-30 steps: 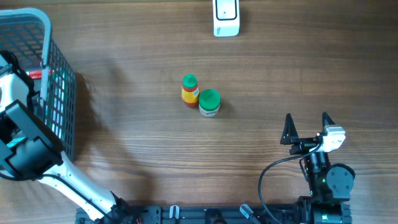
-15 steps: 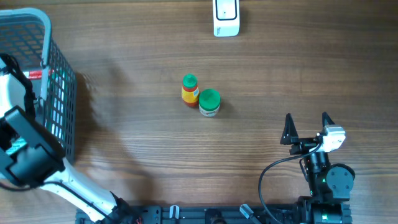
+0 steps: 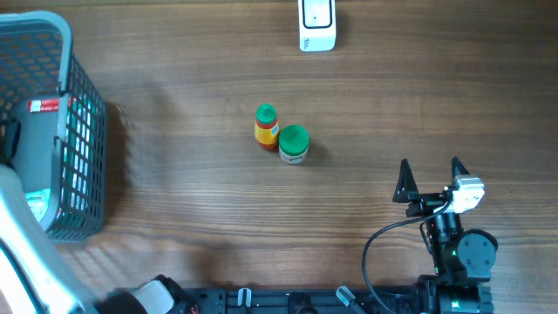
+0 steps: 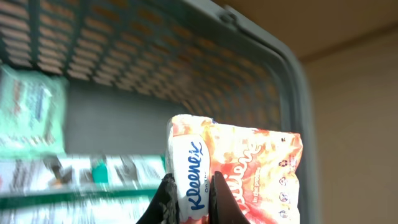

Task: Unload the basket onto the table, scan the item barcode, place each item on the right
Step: 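Reach left gripper into basket and grasp the red Kleenex pack, then set the Kleenex pack on table in front of the bottle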

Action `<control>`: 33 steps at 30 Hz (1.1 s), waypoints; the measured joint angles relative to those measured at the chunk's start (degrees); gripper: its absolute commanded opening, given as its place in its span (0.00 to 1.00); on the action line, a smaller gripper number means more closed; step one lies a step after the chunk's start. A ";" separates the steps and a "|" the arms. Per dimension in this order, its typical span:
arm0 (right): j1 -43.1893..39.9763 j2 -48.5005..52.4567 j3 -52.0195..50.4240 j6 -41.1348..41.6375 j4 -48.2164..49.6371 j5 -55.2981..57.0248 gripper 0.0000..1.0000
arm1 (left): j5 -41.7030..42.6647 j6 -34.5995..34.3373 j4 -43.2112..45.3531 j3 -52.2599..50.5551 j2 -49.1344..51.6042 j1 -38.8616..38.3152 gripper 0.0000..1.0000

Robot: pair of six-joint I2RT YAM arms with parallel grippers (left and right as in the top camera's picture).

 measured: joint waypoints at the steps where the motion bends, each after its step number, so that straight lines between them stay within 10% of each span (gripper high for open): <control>1: 0.00 0.00 0.00 0.00 0.00 0.00 1.00 | 1.53 0.00 -0.66 0.00 -1.33 -0.13 0.04; 18: 0.00 0.00 0.00 0.00 0.00 0.00 1.00 | 9.05 -2.51 -10.25 0.00 -5.62 -31.74 0.04; 33: 0.00 0.00 0.00 0.00 0.00 0.00 1.00 | 5.46 -33.46 -18.71 -6.36 13.46 -56.08 0.04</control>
